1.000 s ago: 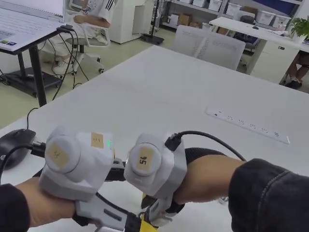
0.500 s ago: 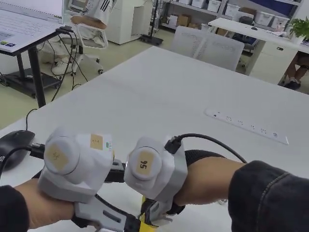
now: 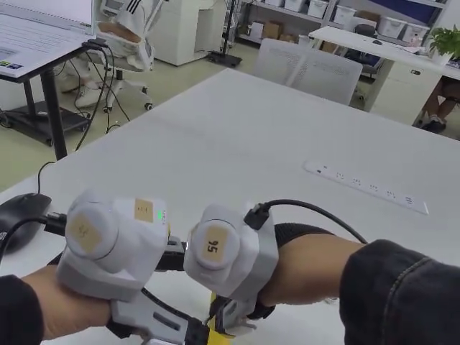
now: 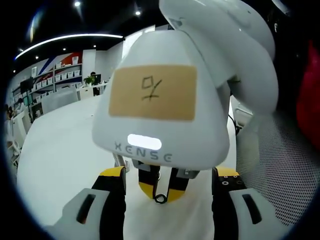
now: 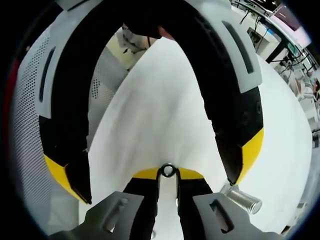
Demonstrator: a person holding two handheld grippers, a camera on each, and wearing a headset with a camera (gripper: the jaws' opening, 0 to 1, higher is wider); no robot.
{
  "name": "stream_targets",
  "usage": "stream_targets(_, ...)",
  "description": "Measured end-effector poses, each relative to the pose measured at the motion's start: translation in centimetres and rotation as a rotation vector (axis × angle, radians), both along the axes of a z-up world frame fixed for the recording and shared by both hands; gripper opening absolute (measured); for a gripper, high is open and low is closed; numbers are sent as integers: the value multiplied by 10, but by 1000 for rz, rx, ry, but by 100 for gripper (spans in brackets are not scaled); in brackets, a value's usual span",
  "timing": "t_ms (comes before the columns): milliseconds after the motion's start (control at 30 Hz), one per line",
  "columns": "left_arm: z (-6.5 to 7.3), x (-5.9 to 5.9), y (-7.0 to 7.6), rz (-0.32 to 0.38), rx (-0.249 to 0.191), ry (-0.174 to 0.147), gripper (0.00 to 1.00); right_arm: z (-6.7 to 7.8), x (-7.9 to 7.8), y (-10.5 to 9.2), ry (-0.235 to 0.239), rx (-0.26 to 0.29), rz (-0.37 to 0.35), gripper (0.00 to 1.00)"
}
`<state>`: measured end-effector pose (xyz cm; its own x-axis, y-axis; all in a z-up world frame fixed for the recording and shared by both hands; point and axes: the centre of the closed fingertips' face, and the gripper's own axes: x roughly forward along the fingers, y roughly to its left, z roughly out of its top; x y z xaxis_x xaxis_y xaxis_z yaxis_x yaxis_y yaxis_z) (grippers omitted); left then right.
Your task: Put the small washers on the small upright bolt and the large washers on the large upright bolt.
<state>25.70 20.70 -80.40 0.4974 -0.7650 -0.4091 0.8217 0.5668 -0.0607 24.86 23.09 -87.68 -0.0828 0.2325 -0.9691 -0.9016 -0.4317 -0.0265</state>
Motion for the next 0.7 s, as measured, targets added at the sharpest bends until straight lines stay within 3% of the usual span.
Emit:
stream_targets(367, -1, -1, 1, 0, 0, 2, 69, 7, 1, -4, 4, 9, -20, 14)
stream_targets(700, -1, -2, 0, -3, 4, 3, 69, 25, 7, -13, -10, 31, -46, 14)
